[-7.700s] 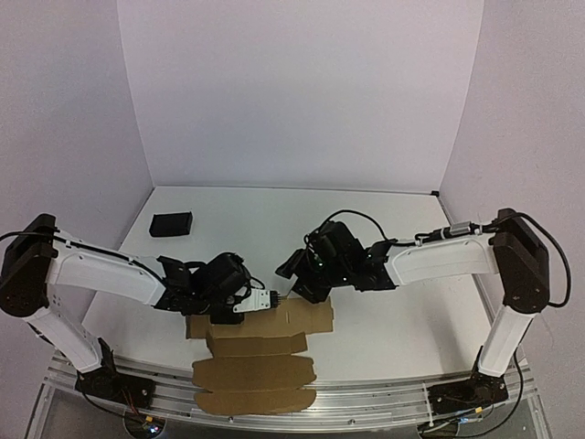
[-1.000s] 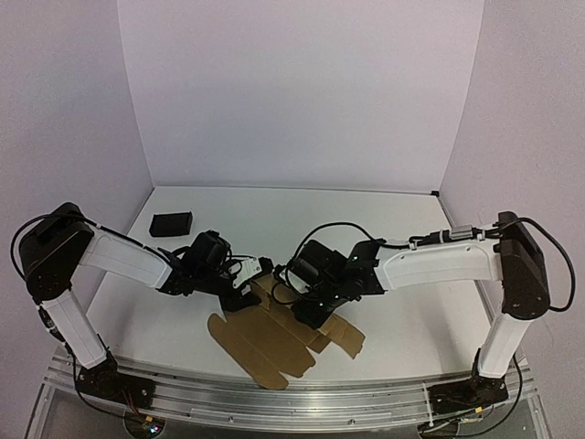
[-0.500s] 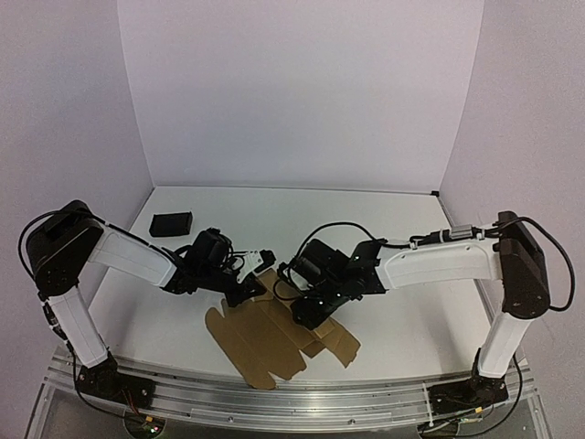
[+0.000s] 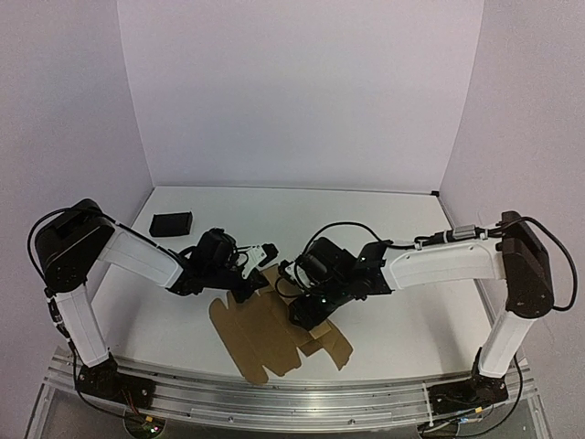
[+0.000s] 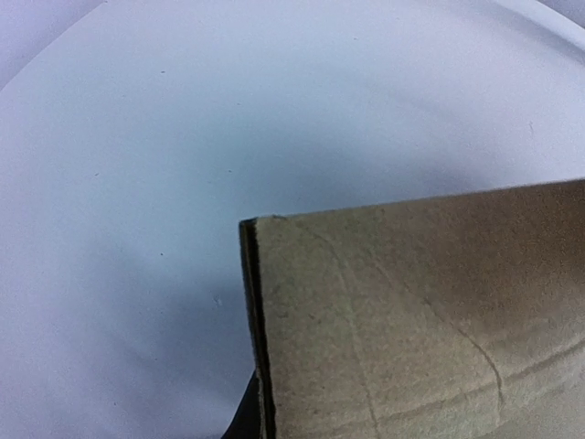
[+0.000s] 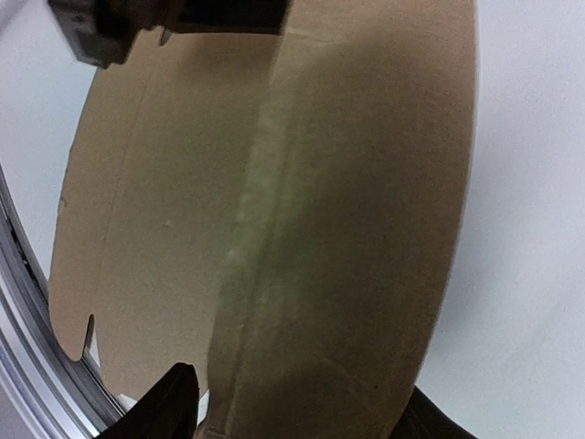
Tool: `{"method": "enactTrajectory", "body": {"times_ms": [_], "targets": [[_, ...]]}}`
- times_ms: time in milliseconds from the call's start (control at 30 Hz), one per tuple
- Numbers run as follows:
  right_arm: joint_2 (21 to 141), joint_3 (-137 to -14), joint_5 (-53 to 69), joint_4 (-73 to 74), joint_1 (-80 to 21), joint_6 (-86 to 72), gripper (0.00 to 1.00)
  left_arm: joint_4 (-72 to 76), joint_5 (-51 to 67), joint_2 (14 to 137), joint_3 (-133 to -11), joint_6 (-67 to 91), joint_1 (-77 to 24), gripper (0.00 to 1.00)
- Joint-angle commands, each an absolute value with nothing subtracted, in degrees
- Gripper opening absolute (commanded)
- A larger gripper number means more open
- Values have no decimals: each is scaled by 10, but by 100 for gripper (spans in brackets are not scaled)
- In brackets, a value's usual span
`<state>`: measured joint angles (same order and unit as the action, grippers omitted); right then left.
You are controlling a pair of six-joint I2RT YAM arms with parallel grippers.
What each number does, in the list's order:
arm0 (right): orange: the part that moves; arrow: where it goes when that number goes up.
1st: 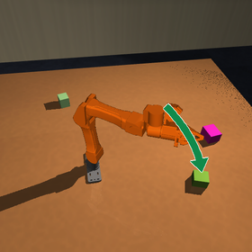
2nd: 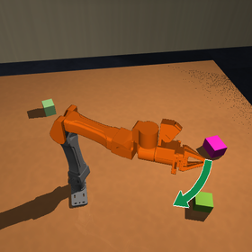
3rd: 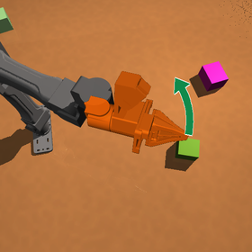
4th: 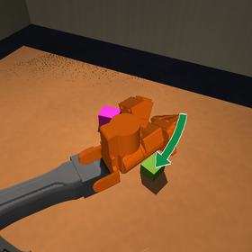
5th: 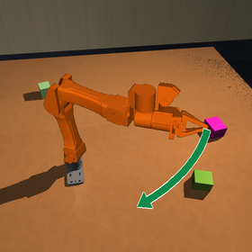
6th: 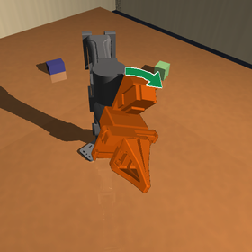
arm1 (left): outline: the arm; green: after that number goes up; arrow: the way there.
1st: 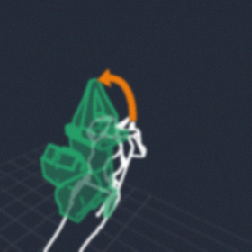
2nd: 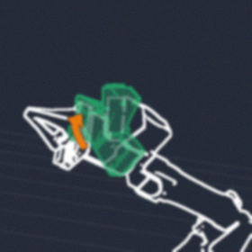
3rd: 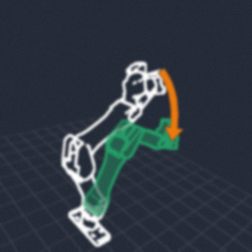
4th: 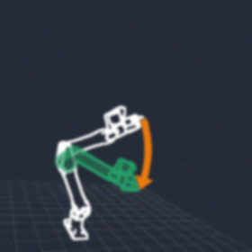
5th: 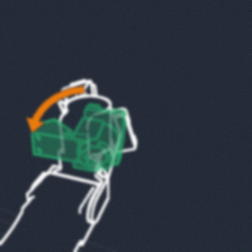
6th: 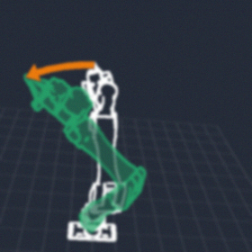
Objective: Fold the paper box
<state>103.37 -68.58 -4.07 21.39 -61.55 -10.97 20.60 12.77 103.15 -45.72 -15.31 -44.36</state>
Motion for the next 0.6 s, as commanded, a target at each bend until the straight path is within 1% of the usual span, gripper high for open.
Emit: {"method": "enactTrajectory", "body": {"times_ms": [0, 67, 133, 233, 333, 467, 500, 567], "targets": [[1031, -724, 17, 197, -622, -90, 73, 221, 46, 1037, -487, -101, -449, 0], [1011, -736, 36, 197, -621, -93, 83, 229, 33, 1032, -473, -102, -450, 0], [982, -738, 43, 197, -620, -100, 90, 245, 35, 1025, -456, -109, -450, 0], [933, -722, 48, 191, -600, -138, 95, 263, 79, 1016, -435, -114, -450, 0], [915, -705, 65, 159, -570, -177, 95, 270, 122, 1010, -422, -95, -450, 0], [933, -684, 98, 60, -536, -225, 93, 267, 146, 1009, -416, -77, -450, 0], [944, -688, 87, 57, -533, -231, 90, 268, 144, 1008, -414, -77, -450, 0], [982, -703, 67, 54, -526, -251, 82, 272, 139, 1006, -405, -77, -450, 0]]}}
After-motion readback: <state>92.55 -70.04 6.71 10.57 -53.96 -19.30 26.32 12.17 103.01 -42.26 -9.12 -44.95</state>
